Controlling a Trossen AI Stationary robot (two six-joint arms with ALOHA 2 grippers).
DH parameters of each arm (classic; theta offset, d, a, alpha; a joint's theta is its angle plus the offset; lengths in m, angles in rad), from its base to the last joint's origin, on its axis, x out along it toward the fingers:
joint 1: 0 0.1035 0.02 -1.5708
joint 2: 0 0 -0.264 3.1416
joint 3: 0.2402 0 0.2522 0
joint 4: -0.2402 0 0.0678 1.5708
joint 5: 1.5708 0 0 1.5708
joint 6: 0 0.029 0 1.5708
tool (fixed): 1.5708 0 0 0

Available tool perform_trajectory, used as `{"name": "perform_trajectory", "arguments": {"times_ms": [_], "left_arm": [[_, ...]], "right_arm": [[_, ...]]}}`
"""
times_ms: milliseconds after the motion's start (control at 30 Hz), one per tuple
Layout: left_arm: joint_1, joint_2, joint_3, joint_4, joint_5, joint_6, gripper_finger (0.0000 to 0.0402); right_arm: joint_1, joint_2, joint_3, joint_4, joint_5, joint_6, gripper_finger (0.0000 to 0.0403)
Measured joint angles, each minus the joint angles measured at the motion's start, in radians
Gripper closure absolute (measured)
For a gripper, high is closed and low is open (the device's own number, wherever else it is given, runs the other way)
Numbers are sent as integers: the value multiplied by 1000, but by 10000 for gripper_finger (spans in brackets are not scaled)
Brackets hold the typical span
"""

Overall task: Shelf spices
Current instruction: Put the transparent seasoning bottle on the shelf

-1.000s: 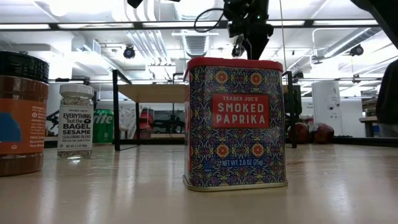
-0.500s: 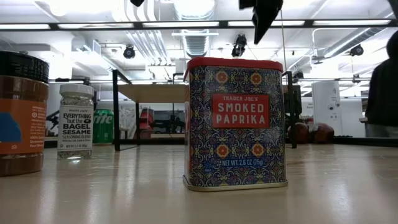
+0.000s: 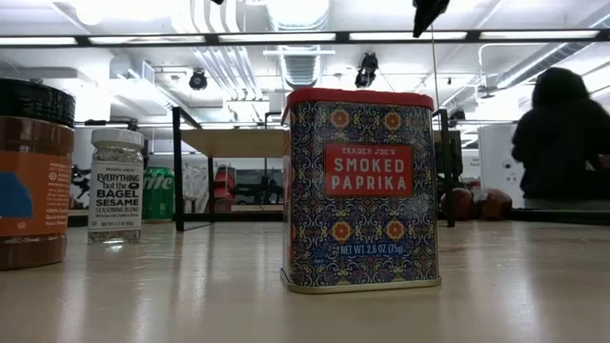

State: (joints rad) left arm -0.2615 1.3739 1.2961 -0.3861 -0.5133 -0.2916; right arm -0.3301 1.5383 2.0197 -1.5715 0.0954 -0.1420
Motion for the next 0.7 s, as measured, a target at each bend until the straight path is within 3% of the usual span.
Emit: {"name": "perform_trajectory", "arguments": {"times_ms": [500,700], "left_arm": [[-3,0,0,10,0,-61,288],[-5,0,-2,11,0,-69,288]], "right_arm": [[486,-139,-287,2,2,462,165],[709,-131,-416,131,56,571,157]]}}
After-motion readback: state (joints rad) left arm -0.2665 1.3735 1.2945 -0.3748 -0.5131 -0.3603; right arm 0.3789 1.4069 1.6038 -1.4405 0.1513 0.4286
